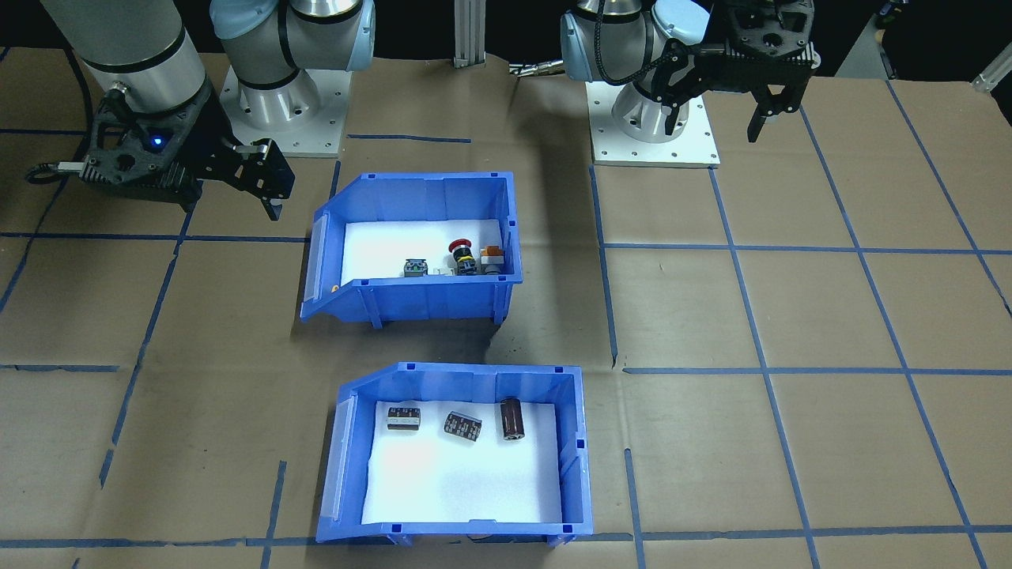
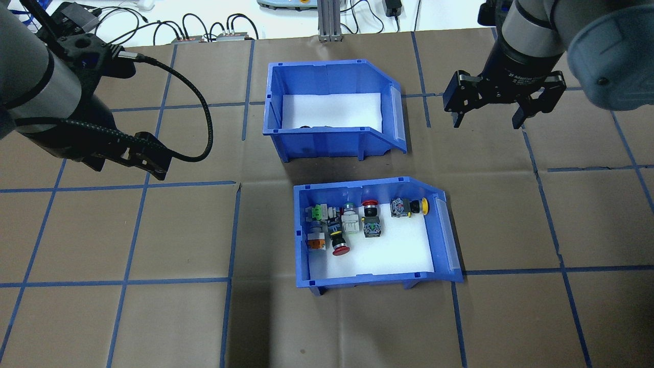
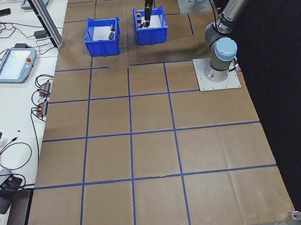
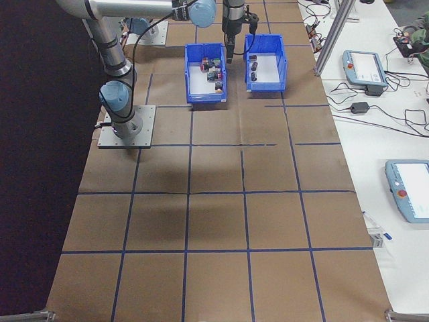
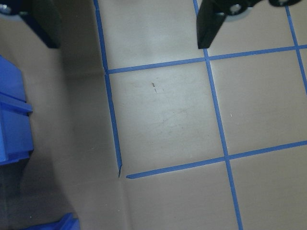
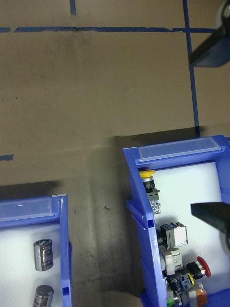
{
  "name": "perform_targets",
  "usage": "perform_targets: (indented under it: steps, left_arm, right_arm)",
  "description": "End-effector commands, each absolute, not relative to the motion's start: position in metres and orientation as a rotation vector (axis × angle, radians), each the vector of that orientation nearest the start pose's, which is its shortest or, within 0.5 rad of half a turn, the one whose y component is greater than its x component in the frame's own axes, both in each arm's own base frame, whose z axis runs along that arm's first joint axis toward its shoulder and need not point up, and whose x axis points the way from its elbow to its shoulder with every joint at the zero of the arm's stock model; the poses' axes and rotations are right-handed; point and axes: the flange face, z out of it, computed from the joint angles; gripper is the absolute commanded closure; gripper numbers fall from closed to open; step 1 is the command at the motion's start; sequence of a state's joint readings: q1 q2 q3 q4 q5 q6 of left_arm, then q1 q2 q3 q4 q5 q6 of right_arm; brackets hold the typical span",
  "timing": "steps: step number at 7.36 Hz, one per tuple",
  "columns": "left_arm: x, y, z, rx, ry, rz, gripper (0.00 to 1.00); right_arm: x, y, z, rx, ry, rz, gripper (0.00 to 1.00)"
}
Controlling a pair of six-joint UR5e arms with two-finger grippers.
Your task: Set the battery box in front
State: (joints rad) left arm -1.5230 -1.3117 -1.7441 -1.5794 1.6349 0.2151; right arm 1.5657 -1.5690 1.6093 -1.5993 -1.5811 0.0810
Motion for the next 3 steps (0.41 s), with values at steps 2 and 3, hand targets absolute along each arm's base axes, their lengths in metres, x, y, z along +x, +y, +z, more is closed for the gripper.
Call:
perform_targets:
  steps: [2,3]
  left_arm:
    - [-0.1103,-0.3938,0.516,0.256,3.069,-0.109,0.01]
    - [-0.1105,-0.3945,0.5156,0.248,3.073,-0.11,0.01]
  right_arm:
    - [0.1295,-0.4919,0.469,0.135,3.155,0.023,0.0]
    - [0.1295,-0.4919,0.469,0.135,3.155,0.023,0.0]
